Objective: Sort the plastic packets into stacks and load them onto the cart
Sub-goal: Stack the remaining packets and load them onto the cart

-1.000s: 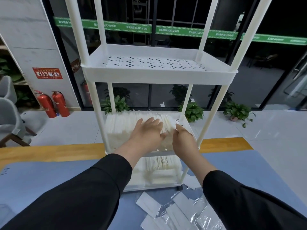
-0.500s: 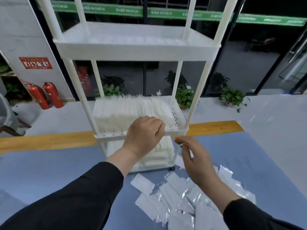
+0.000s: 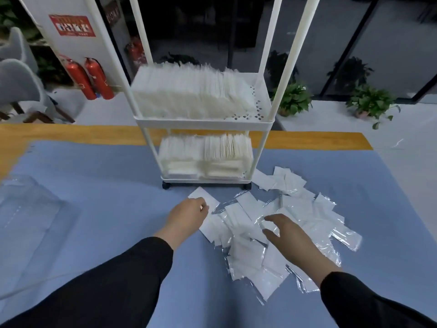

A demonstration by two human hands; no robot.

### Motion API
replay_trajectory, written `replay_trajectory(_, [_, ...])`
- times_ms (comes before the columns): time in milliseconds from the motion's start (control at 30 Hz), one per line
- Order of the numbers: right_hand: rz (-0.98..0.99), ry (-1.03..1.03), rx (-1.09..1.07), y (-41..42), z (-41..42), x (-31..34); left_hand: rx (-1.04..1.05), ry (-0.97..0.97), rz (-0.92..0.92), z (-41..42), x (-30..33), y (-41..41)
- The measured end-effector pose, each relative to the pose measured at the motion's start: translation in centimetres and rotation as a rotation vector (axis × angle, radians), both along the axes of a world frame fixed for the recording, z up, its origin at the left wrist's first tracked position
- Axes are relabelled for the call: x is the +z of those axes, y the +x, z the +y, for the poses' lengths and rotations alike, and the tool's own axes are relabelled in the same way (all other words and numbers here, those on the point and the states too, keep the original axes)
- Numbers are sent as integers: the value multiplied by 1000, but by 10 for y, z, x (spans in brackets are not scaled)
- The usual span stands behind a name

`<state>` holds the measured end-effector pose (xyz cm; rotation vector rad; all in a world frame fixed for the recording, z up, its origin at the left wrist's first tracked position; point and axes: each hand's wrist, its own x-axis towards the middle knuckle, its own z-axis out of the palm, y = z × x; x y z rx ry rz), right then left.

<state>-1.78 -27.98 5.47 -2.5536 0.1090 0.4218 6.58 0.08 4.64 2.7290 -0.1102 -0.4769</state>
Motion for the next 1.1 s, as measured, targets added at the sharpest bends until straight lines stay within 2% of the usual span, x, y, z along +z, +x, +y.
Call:
replay_trajectory(200, [63, -54, 200, 16, 18, -28, 17, 80, 125, 22, -17, -4])
replay_trajectory(300, [76, -109, 215, 25, 27, -44, 27, 114, 158, 26, -29, 2])
replay_trajectory(567, [18, -321, -25, 62, 56, -89, 31, 121, 89, 25, -79, 43])
replay_trajectory(633, [-5, -337, -116, 66, 62, -100, 44, 130, 3, 20, -91, 47])
replay_trajectory(733, [4, -383, -140, 66, 74, -119, 79, 182, -111, 11, -109, 51])
replay_trajectory(833, [-85, -366, -164, 61, 81, -131, 190, 118, -164, 7, -124, 60])
replay_trajectory(933, [-276, -336, -193, 54, 81, -146, 273, 29, -186, 5, -134, 64])
replay_trajectory(1100, [-559, -243, -203, 51, 76, -166, 328, -126, -388, 6, -151, 57])
